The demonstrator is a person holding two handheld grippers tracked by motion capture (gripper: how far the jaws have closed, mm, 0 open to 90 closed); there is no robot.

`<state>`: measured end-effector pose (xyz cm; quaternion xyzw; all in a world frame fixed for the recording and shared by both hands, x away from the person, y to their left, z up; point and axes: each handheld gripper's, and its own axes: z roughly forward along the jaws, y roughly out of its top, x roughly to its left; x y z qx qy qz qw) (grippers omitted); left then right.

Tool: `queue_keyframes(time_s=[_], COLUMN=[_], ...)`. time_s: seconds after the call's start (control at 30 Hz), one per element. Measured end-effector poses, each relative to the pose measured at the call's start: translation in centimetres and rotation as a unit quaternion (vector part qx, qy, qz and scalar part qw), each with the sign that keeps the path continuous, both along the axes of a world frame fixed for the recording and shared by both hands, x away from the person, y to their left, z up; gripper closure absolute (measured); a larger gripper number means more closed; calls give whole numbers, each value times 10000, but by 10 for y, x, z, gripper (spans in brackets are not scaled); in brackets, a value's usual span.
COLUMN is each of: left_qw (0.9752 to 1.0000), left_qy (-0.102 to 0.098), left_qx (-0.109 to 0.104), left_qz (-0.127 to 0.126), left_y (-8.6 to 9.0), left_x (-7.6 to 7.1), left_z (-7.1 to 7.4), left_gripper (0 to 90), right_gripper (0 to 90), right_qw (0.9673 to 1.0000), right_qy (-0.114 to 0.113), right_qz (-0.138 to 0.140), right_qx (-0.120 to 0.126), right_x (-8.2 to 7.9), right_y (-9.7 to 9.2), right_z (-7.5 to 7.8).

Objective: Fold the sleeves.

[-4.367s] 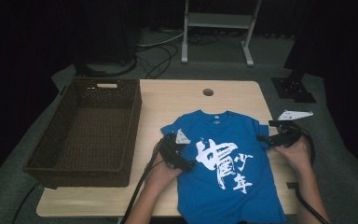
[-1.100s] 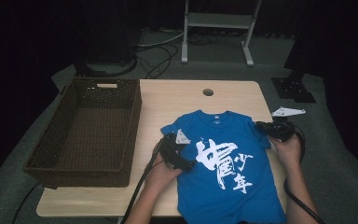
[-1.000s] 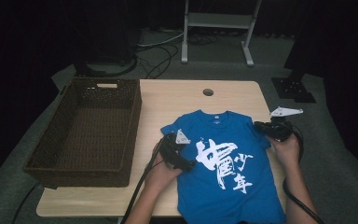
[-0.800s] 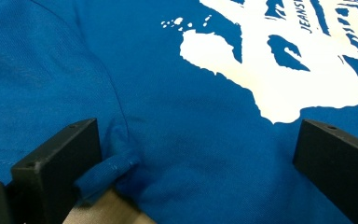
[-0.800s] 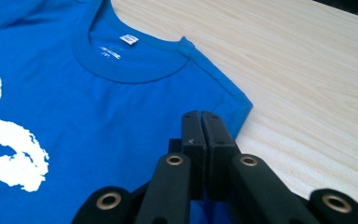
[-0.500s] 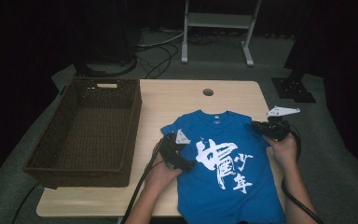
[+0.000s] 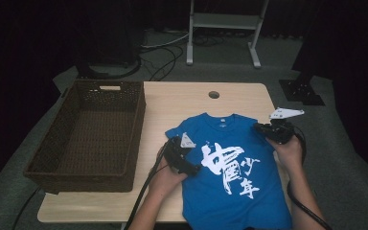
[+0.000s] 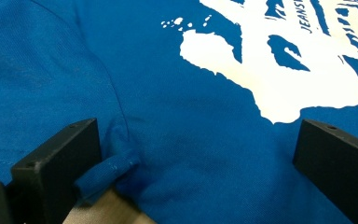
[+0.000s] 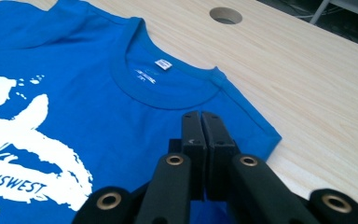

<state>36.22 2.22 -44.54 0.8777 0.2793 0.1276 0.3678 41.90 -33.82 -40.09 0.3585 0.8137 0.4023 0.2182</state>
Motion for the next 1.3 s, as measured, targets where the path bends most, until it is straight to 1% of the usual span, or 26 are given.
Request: queue_keyframes(time_s=[0.27,0.43,0.5,0.83,0.9,1.03,1.17,1.23,1.3], left_qw=[10000,10000,10000,10000,10000,10000,10000,10000,10000], left_qy=[-1,-1,0,0,0,0,0,0,-1], left_qx=[4,8,8,7,8,1,1,0,0], left_qz=[-3,-6,-7,-6,-6,-2,-1,0,0], left_y=[0,0,0,0,0,0,0,0,0], left_x=[0,0,0,0,0,0,0,0,0], left_z=[0,0,0,0,0,0,0,0,0], left_gripper=[1,1,1,2,1,1,1,1,1], right_gripper=[888,887,885,842,814,724,569,523,456], right_qw=[9998,9994,9993,9992,9992,9993,9993,9991,9991], right_qy=[-64,-22,9,18,11,1,42,76,93], right_qz=[185,286,308,362,368,371,335,341,319], right_qx=[-71,-197,-210,-158,-136,-23,154,220,257], right_x=[-2,-2,-1,-2,-2,-3,-5,-6,-8], right_y=[12,19,21,23,22,22,18,15,13], right_z=[5,3,2,3,3,4,6,6,6])
